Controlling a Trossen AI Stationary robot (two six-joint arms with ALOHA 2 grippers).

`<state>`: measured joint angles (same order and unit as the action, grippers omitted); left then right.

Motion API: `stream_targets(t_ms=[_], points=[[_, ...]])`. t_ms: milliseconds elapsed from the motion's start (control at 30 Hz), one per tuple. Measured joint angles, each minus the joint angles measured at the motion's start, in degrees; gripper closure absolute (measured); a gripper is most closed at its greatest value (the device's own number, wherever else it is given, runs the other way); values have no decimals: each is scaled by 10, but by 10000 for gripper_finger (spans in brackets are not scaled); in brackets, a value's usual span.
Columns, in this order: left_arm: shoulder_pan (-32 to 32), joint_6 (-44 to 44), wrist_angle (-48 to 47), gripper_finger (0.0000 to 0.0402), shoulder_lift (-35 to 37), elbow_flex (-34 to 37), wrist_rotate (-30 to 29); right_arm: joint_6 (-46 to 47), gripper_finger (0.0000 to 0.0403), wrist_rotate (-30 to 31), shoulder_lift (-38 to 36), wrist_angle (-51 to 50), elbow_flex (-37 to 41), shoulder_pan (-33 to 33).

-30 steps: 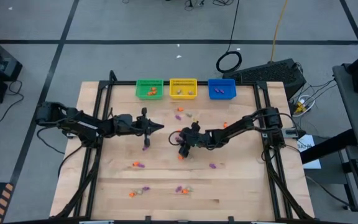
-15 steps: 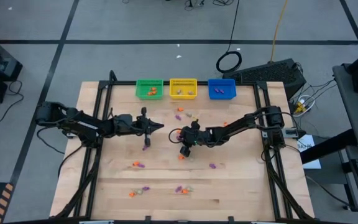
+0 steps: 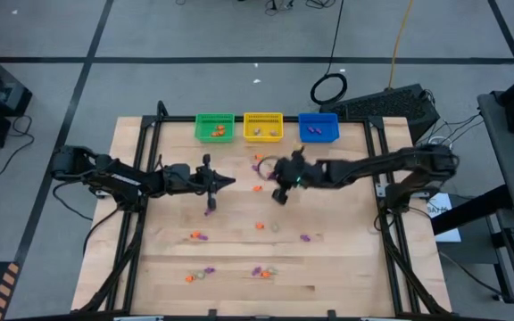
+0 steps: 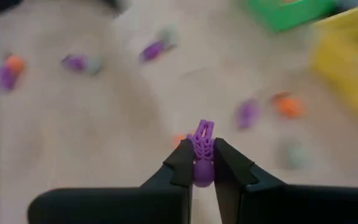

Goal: Sort Halloween decoration
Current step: Put the violet skeleton toy into the blue bin

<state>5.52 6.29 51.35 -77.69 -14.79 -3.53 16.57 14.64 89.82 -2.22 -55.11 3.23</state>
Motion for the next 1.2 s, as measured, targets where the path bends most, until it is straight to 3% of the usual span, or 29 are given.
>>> stream_targets(t_ms=[200, 367, 467, 767, 967, 1200], points=[[-9, 0, 0, 400, 0, 0, 0, -23, 381, 40, -94, -118, 0, 86], [-12, 0, 0, 400, 0, 0, 0, -42, 381, 48, -108, -177, 0, 191], [-12, 0, -3, 400, 0, 0, 0, -69, 381, 41, -89, -184, 0, 256], [-12, -14, -15, 400, 0, 0, 1, -149, 380, -60, -8, -178, 0, 426], [-12, -14, -14, 400, 0, 0, 1, -169, 380, -106, 36, -161, 0, 476], [-12, -49, -18, 400, 0, 0, 3, -173, 376, -104, 74, -139, 0, 504]])
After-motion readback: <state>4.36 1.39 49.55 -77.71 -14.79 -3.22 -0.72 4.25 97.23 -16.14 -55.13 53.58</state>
